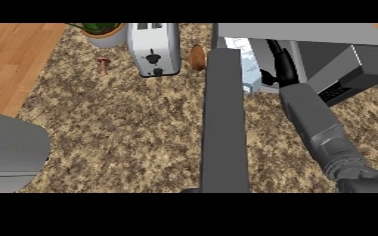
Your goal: Pick up the milk, place it into the microwave and close the microwave
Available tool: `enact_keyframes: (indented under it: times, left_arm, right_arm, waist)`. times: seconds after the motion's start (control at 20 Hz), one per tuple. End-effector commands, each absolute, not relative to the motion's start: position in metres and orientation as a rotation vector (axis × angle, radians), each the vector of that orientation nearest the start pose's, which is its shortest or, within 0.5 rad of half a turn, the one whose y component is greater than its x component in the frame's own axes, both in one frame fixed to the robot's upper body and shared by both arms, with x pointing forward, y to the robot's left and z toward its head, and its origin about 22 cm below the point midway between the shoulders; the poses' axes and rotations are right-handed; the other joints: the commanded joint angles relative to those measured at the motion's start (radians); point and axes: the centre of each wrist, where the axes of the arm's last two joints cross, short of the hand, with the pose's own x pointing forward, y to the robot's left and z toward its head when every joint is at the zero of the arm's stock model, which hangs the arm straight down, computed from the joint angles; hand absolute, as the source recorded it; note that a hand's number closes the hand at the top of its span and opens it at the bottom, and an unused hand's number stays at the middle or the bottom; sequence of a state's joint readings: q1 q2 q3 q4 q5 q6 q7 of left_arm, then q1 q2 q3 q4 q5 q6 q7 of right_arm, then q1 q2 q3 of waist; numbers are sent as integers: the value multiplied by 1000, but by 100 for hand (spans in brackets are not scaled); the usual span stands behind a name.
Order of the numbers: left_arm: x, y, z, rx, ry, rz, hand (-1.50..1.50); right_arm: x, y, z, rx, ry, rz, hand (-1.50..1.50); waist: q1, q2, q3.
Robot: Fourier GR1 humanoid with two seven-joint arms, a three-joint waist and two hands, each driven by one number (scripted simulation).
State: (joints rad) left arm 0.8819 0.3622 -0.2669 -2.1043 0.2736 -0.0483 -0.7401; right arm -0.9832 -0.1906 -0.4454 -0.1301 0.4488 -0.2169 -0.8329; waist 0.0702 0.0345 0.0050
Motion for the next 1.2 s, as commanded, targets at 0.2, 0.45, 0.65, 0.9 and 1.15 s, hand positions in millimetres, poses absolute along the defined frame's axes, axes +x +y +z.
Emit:
enact_keyframes:
  times: [0.2, 0.45, 0.65, 0.9, 1.15]
  left_arm:
    - [59, 230, 25, -143, -1941, 2, -150]
    - [74, 216, 41, -175, -1911, -67, -150]
    - [83, 201, 40, -217, -1915, -108, -150]
    - [97, 185, 54, -254, -1855, -155, -150]
    - [127, 188, 33, -265, -1792, -272, 150]
  right_arm:
    - [392, -247, -41, -127, -1910, 354, -150]
    - [380, -245, -58, -49, -1901, 331, -150]
    - [361, -254, -76, -14, -1879, 315, -150]
    - [329, -272, -101, 62, -1855, 302, -150]
    - [298, -292, -117, 112, -1868, 255, -150]
  waist:
    - [-54, -26, -3]
    - [-61, -29, -4]
    - [-77, -38, -5]
    - [-96, -42, -5]
    - [-119, -47, -7]
